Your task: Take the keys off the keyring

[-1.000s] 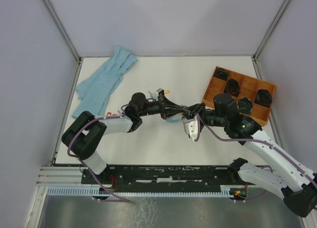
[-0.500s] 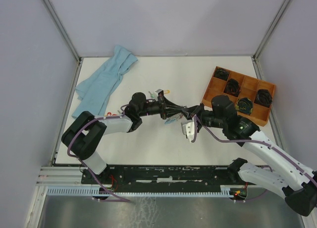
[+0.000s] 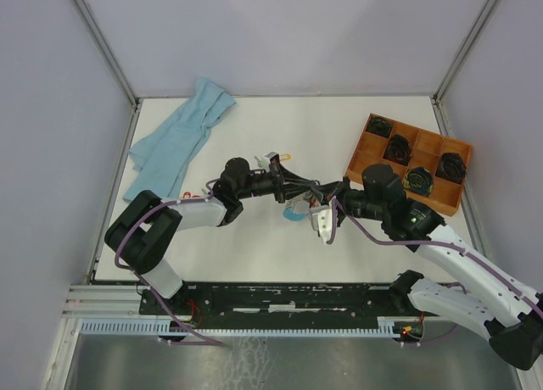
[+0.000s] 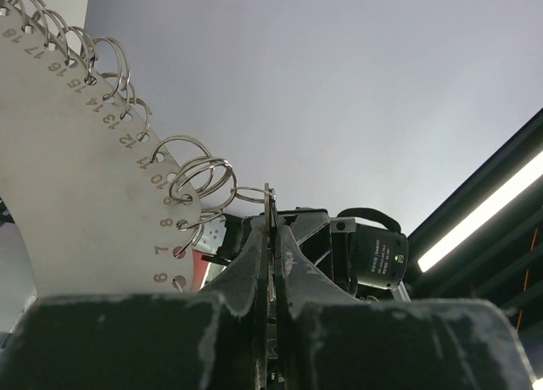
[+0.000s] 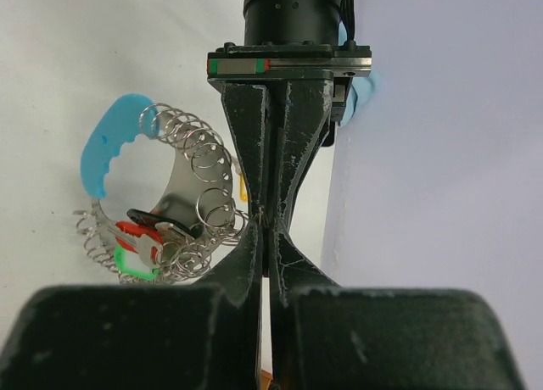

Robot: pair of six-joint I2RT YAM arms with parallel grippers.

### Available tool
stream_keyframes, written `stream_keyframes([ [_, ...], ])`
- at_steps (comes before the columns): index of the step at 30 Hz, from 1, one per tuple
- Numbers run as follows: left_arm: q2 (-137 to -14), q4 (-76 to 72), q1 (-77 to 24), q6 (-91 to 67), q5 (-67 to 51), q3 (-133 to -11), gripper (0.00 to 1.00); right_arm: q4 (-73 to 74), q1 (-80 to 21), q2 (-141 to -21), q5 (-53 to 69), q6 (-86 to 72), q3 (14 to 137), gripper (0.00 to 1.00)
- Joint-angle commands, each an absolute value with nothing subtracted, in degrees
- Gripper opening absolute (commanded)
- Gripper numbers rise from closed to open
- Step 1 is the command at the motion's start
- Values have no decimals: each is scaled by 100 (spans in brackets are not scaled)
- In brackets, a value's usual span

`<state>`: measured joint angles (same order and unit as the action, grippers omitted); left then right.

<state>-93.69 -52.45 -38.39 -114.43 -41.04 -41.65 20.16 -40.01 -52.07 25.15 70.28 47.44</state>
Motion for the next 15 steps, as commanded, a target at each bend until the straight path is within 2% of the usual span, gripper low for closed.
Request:
stream_keyframes([
  [1, -9039, -5793, -3894, -11558, -4192, -4414, 5, 1855, -4053, -5144, 2355, 6755, 4758, 1],
  [8, -8958, -6227, -3894, -11559, -4144, -4170, 32, 1794, -4029, -5160, 2228, 5630, 5120, 1],
  [15, -8688, -7100, -3864, -11312, -4038, -3522, 45, 2027, -3847, -5124, 2728, 4936, 5302, 1],
])
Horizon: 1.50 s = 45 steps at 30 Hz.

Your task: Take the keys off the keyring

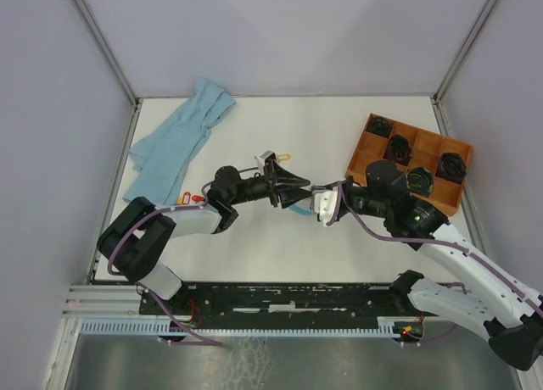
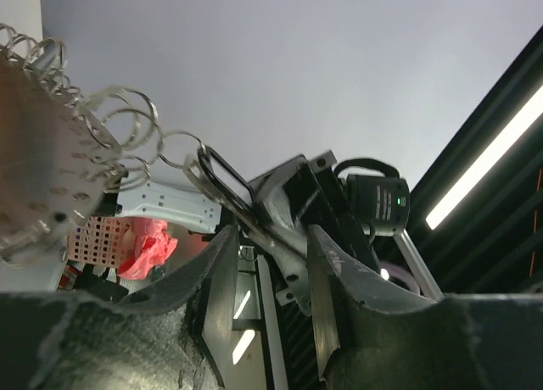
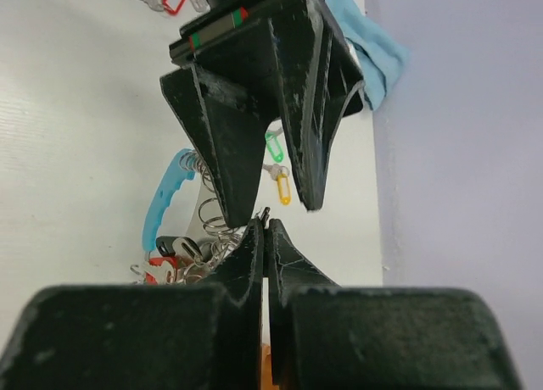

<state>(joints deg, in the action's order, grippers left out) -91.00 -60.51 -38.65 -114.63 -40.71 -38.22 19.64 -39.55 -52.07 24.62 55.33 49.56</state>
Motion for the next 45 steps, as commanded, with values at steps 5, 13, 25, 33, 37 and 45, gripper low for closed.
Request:
stream_keyframes([
  [5, -8236, -7145, -3850, -10490, -3930, -2908, 49, 2173, -3651, -5124, 3135, 4530, 5417, 1],
  [13, -6737, -6365, -3836, -7456, -3384, -2046, 48, 2425, -3289, -5287, 3939, 3833, 5715, 1],
  [25, -5248, -6975, -4702, -875, -2055, -978, 85, 3313, -2706, -5804, 5596, 3008, 6559, 1],
  [33, -6166, -6566, -4696, -174, -2866, -1983, 97, 4173, -2501, -6056, 6126, 3267, 6971, 1],
  [37, -6672, -6546, -4687, -74, -3191, -2314, 95, 4533, -2502, -6204, 6236, 3516, 7118, 1],
  [45, -7627, -6900, -4641, -387, -3920, -2982, 75, 4822, -2501, -6414, 6274, 3718, 7232, 1],
])
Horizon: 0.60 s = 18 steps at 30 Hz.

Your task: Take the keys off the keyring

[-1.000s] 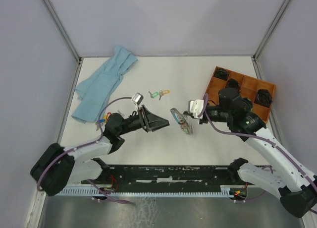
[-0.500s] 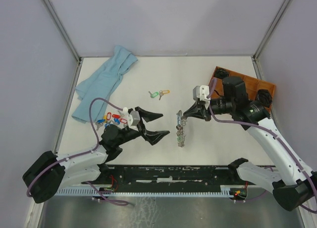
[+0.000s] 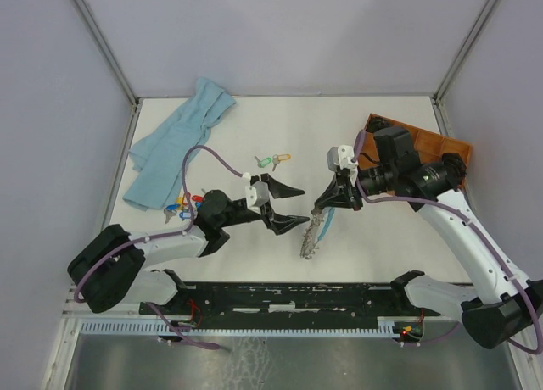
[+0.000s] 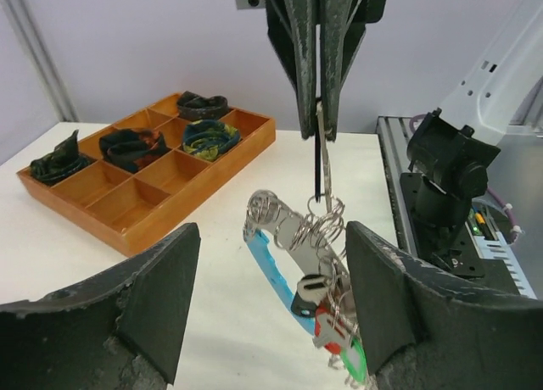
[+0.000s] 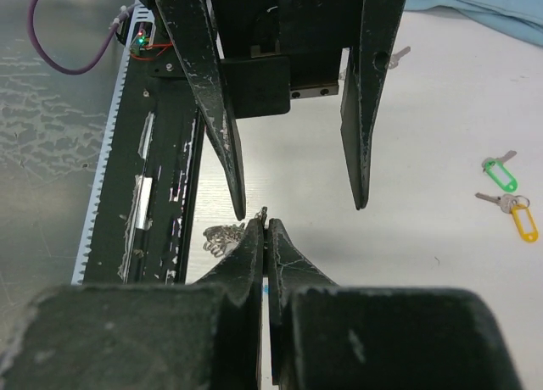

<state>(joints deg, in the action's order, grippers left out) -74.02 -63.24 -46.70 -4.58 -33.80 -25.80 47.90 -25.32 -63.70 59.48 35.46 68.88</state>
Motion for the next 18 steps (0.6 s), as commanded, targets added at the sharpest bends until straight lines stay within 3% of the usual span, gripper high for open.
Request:
stream_keyframes([
  [1, -7711, -6979, -4645, -452, -3996, -3034, 73, 4837, -2500, -6432, 6262, 3732, 7238, 1],
  [14, -8617, -7988, -4647, -1624, -4780, -3455, 55, 4904, -2505, -6587, 6201, 3779, 7270, 1],
  [18, -8814, -8263, -4647, -1924, -4825, -3526, 44, 4874, -2501, -6604, 6196, 3756, 7237, 1],
])
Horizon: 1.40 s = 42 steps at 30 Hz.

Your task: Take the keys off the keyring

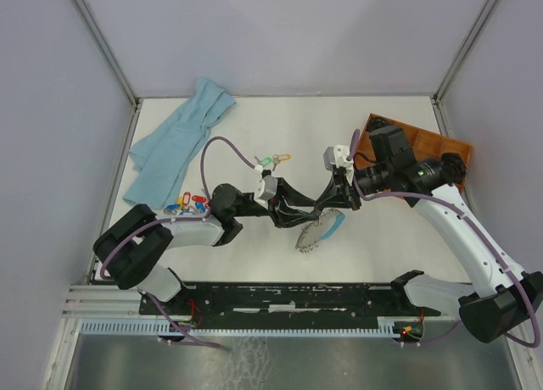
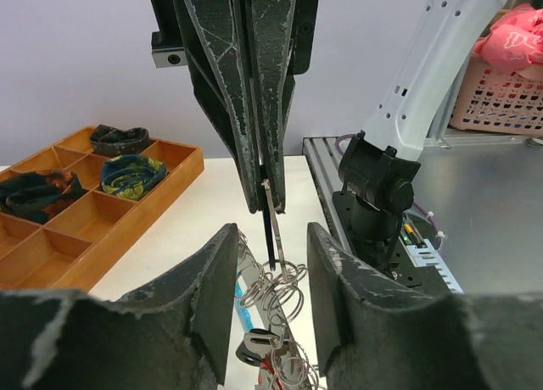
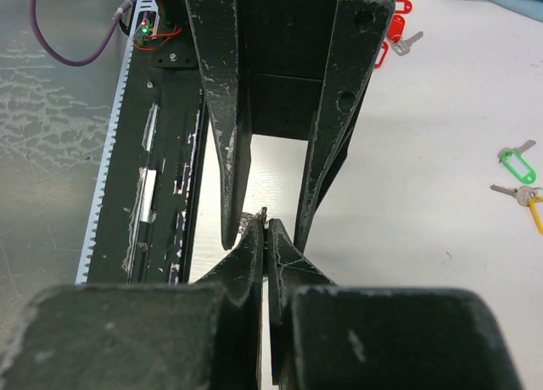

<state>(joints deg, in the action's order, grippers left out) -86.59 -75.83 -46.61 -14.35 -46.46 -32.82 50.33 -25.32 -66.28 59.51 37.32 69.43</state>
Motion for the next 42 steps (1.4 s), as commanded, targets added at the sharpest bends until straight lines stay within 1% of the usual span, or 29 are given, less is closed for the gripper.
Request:
stream_keyframes([
  [1, -8859, -8300, -4644, -1971, -4825, -3544, 41, 4860, -2498, -6601, 6201, 3744, 7234, 1],
  [5, -8969, -8363, -4643, -2170, -4855, -3641, 23, 4836, -2504, -6629, 6209, 3718, 7224, 1],
  [7, -9002, -8359, -4641, -2197, -4865, -3656, 16, 4835, -2500, -6619, 6214, 3711, 7209, 1],
  [9, -9010, -8363, -4648, -2197, -4854, -3648, 6, 4828, -2496, -6619, 6228, 3708, 7207, 1],
  [10, -9011, -8374, -4644, -2204, -4856, -3647, 3, 4832, -2496, -6618, 6231, 3700, 7206, 1],
  [12, -9017, -8401, -4646, -2227, -4820, -3640, 3, 4830, -2505, -6627, 6256, 3686, 7198, 2],
  [14, -8997, -8401, -4634, -2256, -4692, -3601, 3, 4784, -2479, -6620, 6290, 3551, 7206, 14],
  [17, -8923, -8399, -4571, -2319, -4477, -3503, 3, 4743, -2348, -6594, 6483, 3322, 7244, 40],
  [18, -8898, -8411, -4562, -2334, -4405, -3466, 3, 4739, -2274, -6580, 6552, 3217, 7273, 46],
  [19, -8858, -8423, -4558, -2331, -4324, -3418, 3, 4725, -2203, -6575, 6591, 3105, 7291, 50],
  [21, -8782, -8451, -4557, -2334, -4145, -3346, 3, 4652, -2039, -6545, 6634, 2885, 7294, 53],
  [25, -8739, -8618, -4568, -2443, -3806, -3215, 3, 4195, -1921, -6495, 6643, 2413, 7088, 54],
  [29, -8730, -8702, -4573, -2565, -3668, -3190, 3, 3697, -1920, -6551, 6561, 1924, 6846, 53],
  [31, -8714, -8689, -4571, -2590, -3589, -3187, 3, 3483, -1927, -6593, 6514, 1670, 6723, 50],
  [36, -8675, -8556, -4588, -2601, -3438, -3217, 3, 3439, -2046, -6674, 6418, 1661, 6652, 43],
  [42, -8654, -8473, -4602, -2648, -3360, -3241, 3, 3465, -2244, -6771, 6277, 1714, 6628, 38],
])
